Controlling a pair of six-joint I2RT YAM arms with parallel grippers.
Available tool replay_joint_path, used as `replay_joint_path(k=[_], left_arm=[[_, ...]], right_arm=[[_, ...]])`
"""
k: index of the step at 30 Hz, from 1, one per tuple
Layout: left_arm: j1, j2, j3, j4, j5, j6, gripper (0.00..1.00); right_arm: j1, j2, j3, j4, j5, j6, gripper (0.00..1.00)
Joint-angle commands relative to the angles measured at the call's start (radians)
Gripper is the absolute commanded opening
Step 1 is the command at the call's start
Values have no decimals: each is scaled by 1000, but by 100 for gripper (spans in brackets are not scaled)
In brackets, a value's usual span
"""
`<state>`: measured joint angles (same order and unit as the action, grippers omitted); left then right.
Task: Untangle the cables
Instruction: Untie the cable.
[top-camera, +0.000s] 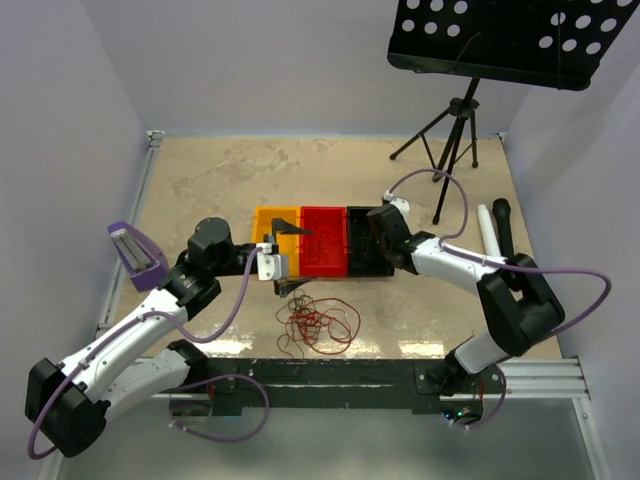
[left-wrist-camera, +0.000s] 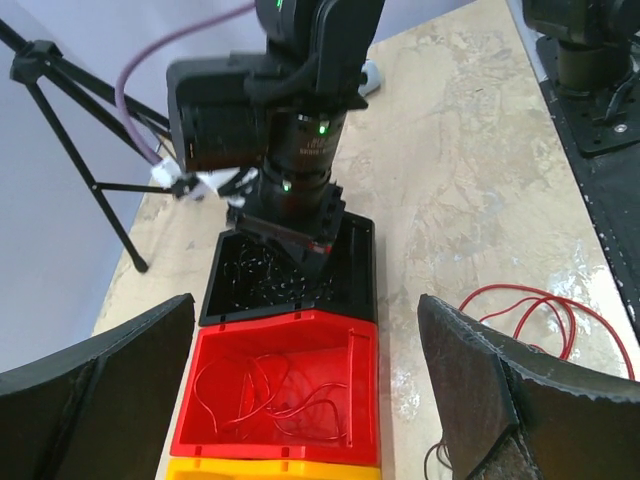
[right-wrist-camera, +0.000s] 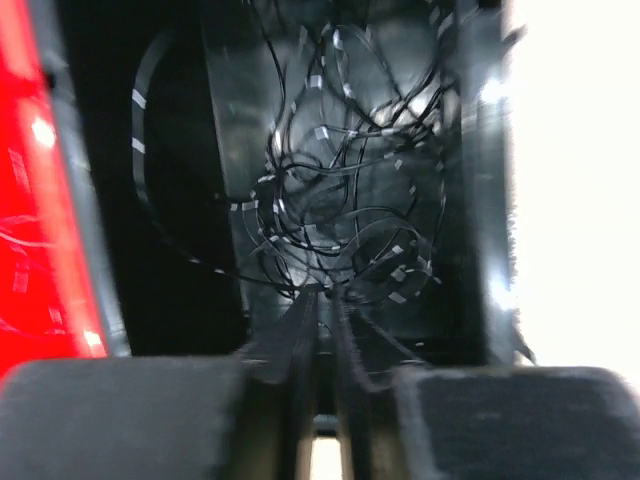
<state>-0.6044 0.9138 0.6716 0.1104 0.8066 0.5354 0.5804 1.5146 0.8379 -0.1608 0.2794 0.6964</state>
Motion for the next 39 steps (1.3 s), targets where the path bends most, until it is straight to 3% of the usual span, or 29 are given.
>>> replay_joint_path(k=[1,5,13,17,20,24,26,30,34,39], left_arm=[[-5,-10,-7,-17,85,50,98],[-5,10,-21,-208,92,248,98],[-3,53,-112,-431,36,484,88],[-3,91,-113,-498,11,551,77],[-5,94,-141,-457,-9,558,67],[2,91,-174,-362,-69,488,50],[15,88,-187,-324,-93,436,46],[46,79,-191,-314,-124,362,46],[83,50,-194,-327,-139,327,47],[86,-12,-208,-340,-139,284,63]], right_arm=[[4,44,55,69,-71,-35,22],[4,4,70,44,-82,-41,44],[3,-295,55,4,-238,-63,60],[15,-418,-5,3,-276,-92,63],[38,-448,-45,24,-351,-110,62],[152,-432,-72,96,-350,-120,59],[237,-395,-86,141,-339,-130,59],[355,-257,-108,211,-310,-126,57],[398,-147,-114,299,-293,-124,57],[415,-28,-100,391,-282,-150,55]])
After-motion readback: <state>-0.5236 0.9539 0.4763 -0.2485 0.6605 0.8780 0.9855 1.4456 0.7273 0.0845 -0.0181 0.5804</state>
